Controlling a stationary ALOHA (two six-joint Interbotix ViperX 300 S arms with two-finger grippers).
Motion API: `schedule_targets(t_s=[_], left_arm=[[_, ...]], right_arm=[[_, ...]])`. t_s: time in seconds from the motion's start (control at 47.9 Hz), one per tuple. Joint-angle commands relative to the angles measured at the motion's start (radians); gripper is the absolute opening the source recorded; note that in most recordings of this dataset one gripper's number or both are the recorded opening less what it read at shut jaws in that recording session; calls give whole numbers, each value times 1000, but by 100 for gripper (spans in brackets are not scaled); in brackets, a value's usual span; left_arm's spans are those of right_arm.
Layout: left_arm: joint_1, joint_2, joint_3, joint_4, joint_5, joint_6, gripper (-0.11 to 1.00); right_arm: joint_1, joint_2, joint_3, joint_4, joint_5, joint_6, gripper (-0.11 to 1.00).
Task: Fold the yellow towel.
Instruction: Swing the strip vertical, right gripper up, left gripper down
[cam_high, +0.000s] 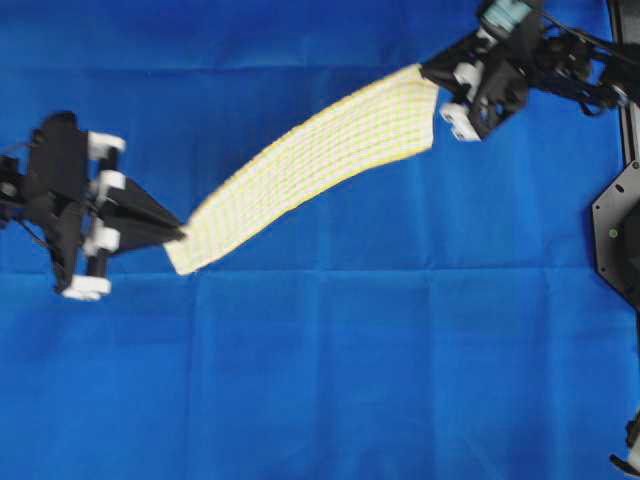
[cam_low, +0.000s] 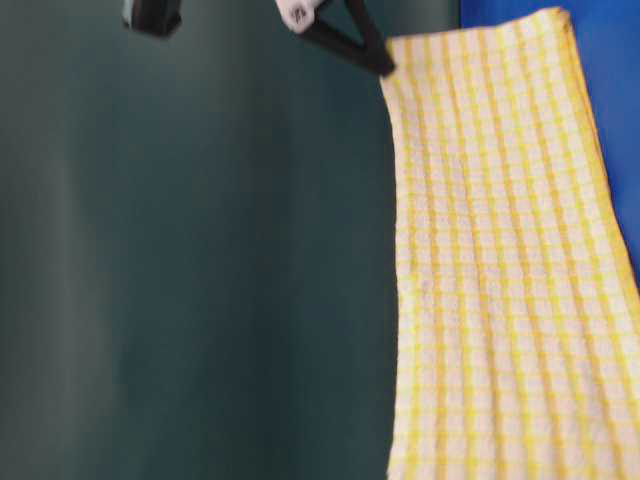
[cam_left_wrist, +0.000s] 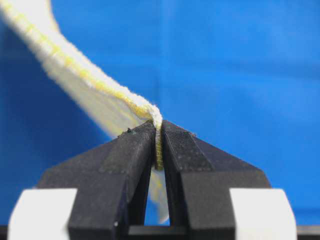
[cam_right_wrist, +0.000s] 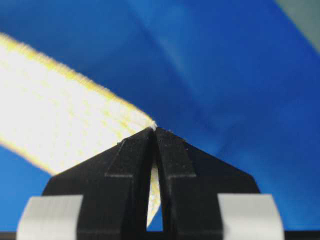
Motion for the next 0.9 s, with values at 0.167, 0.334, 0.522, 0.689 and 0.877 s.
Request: schedule_targets(t_s=[0.167,0.334,0.522,0.689,0.877], left_arm=[[-67,176,-187,-2,-20,12,4],[-81,296,-318,0,-20,23,4],[-97,400,-466,3,-14,67,4],[-107,462,-568,3,-9,123,4],[-107,517,-637,3,-6,129,4]], right_arm=[[-43,104,-149,-58,-6,-2,2],[-57,156,-218,-87,-3,-2,2],[-58,199,-276,-112,5,-3,2],[-58,225,-314,-123,21,-5,2],[-58,232,-322,-126,25,-5,2]])
